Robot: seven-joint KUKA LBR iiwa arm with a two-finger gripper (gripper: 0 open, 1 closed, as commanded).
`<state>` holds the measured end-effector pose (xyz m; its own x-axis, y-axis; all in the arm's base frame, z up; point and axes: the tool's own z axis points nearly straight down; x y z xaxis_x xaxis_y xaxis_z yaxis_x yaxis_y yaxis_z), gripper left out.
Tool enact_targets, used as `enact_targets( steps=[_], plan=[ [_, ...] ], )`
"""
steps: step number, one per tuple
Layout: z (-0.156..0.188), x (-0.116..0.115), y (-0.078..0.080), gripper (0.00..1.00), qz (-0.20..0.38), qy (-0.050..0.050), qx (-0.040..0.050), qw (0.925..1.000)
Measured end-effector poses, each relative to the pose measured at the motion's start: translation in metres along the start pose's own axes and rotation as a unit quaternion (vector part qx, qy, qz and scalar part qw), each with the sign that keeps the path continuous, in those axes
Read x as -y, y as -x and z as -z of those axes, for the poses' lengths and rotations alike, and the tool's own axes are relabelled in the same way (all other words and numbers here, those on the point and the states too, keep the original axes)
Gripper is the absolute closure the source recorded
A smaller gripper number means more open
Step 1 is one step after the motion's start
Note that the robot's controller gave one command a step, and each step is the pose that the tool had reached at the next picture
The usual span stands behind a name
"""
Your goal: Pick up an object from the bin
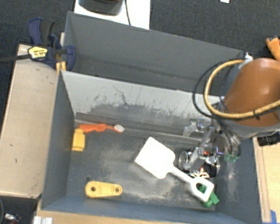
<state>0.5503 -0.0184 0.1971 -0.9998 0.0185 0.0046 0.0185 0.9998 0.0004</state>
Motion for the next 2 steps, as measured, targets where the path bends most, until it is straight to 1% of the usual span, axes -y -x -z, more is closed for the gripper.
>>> enact_targets(
  steps=[1, 2],
  plan=[
    [0.005, 0.000, 0.001, 0.00, 0.000, 0.000, 0.0039, 1.0000],
    [-0.044, -0.003, -0.018, 0.00, -0.041, 0.000, 0.0050, 0.9992]
  ],
)
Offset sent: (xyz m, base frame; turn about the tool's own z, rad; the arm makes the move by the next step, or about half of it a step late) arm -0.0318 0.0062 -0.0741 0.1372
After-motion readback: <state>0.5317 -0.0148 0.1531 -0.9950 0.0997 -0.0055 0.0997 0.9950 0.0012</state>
